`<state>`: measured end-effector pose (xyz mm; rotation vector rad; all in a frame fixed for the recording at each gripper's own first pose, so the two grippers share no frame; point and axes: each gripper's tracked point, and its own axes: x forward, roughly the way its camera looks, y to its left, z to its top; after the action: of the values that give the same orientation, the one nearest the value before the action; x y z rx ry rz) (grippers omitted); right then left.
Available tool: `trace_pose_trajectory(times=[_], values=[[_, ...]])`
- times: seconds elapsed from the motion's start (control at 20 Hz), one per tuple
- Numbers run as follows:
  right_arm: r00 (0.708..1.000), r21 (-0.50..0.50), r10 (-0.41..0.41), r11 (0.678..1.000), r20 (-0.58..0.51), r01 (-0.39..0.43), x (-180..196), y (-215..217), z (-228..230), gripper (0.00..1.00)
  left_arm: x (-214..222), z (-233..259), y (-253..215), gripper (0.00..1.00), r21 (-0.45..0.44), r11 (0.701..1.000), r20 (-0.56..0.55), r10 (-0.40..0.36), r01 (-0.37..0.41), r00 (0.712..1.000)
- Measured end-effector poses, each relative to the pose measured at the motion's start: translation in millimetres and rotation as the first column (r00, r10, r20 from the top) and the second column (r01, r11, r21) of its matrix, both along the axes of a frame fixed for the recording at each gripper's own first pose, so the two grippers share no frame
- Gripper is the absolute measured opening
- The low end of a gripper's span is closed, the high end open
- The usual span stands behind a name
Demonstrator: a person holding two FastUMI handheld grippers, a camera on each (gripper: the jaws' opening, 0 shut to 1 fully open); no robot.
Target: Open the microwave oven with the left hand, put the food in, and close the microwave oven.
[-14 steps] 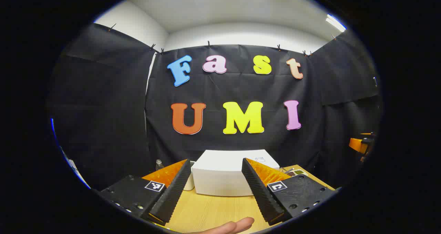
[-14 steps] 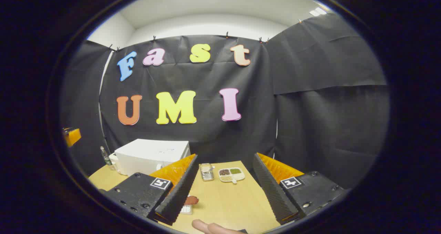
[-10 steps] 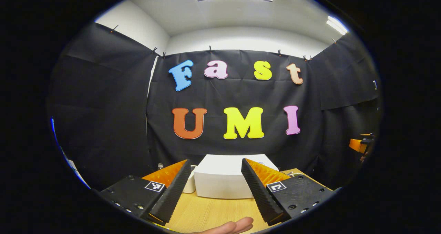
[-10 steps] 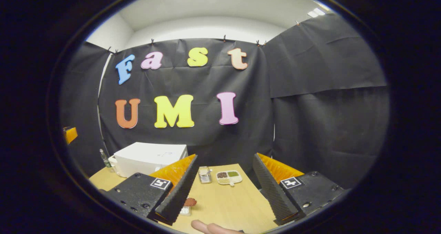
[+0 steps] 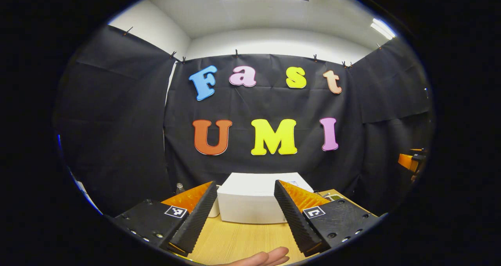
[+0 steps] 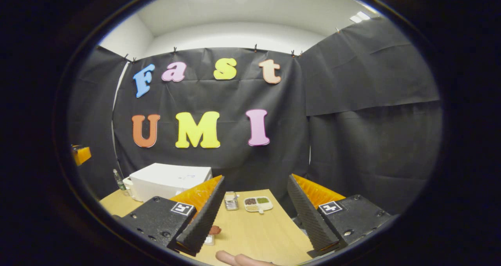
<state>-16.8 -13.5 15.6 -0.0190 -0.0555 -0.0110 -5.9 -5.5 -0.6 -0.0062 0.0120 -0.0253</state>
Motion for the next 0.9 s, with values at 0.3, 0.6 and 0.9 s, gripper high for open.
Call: trace_pose_trajectory(times=[0.3,0.6,0.9], values=[[1.000,-0.014,-0.008,1.000,0.030,0.009,-1,-7,4,1.00,9,-15,-9,0.92,0.011,1.000,-0.029,-0.008,0.009,1.000],[1.000,-0.018,0.002,1.000,0.031,-0.002,4,-10,-3,1.00,39,-46,-42,0.92,0.018,0.998,-0.058,-0.052,0.053,0.997],[0.999,-0.006,0.018,1.000,0.029,-0.018,12,-16,-12,0.91,88,-95,-92,0.92,0.012,0.993,-0.084,-0.115,0.116,0.990]])
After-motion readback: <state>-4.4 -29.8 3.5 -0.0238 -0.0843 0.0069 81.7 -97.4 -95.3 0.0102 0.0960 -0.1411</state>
